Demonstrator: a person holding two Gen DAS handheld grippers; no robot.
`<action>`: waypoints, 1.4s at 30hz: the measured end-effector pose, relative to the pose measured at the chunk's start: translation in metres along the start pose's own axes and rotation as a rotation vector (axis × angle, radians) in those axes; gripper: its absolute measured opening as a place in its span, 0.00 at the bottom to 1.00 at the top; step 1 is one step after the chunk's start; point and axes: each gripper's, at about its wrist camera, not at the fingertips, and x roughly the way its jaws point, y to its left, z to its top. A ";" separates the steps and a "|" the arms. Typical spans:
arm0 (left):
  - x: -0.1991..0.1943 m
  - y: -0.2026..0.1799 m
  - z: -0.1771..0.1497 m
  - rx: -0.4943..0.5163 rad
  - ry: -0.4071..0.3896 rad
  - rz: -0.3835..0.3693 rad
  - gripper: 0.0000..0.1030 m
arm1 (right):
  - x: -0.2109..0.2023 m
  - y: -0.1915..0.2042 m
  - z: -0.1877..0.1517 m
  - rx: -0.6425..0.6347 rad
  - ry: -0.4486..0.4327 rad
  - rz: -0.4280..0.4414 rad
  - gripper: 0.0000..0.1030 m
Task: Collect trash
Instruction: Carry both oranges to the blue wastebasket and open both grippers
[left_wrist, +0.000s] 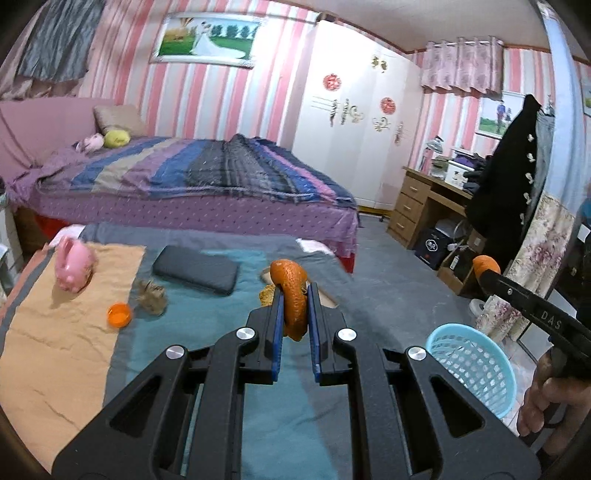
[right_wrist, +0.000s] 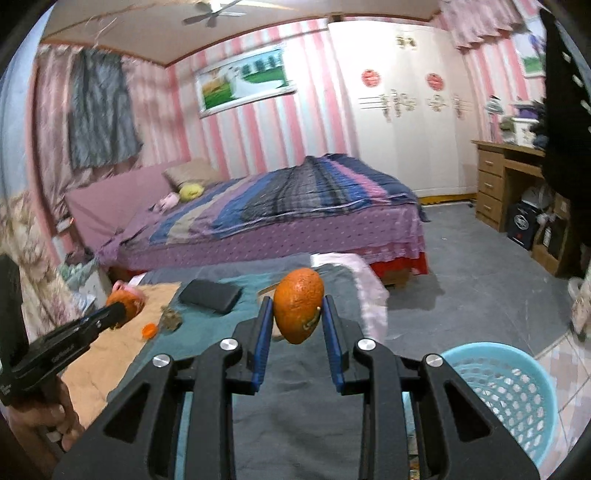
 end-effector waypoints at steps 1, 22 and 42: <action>0.000 -0.008 0.003 0.006 -0.004 -0.012 0.10 | -0.003 -0.005 0.000 0.007 -0.004 -0.011 0.26; 0.023 -0.148 0.008 0.119 0.021 -0.191 0.10 | -0.031 -0.093 0.009 0.054 0.039 -0.177 0.27; 0.069 -0.225 -0.014 0.184 0.146 -0.352 0.12 | -0.043 -0.152 0.005 0.237 -0.002 -0.269 0.64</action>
